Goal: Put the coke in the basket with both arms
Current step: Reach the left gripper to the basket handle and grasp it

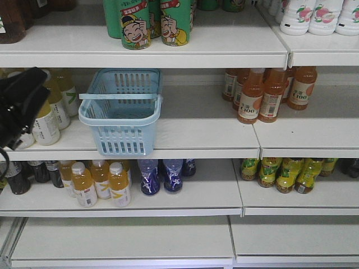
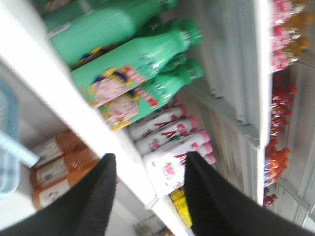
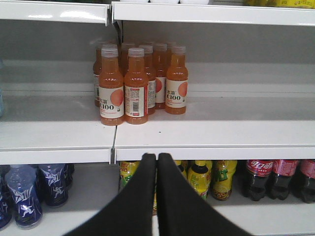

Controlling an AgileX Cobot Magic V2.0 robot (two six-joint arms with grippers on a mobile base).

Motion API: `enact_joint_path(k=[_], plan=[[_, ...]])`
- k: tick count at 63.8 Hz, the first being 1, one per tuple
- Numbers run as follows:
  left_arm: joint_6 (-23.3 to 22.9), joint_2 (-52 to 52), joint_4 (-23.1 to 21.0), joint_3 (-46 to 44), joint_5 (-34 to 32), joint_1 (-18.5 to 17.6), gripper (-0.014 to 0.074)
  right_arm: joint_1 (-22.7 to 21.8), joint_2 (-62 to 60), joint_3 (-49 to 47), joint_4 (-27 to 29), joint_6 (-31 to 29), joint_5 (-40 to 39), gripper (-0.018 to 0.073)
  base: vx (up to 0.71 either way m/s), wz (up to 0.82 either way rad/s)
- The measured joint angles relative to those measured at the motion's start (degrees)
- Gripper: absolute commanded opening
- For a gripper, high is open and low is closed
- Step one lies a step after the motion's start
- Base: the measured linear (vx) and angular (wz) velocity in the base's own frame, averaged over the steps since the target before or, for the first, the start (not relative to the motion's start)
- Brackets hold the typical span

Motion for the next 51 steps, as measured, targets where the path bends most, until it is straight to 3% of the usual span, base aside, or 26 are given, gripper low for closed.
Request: enact_joint_path(k=[17,40,51], plan=[[-5.21,19.94,-0.05,-3.29,-11.25,0.00,0.0504,0.00,0.00,0.00,0.00,0.00,0.02,-0.0005,0.00,0.00],[-5.68,34.95,-0.28,-14.20,-12.26,0.00,0.0504,0.00,0.00,0.00,0.00,0.00,0.02,-0.0005,0.00,0.00],[-8.19,38.78,-0.33,-18.06,-12.26,0.00,0.0504,0.00,0.00,0.00,0.00,0.00,0.02,-0.0005,0.00,0.00]])
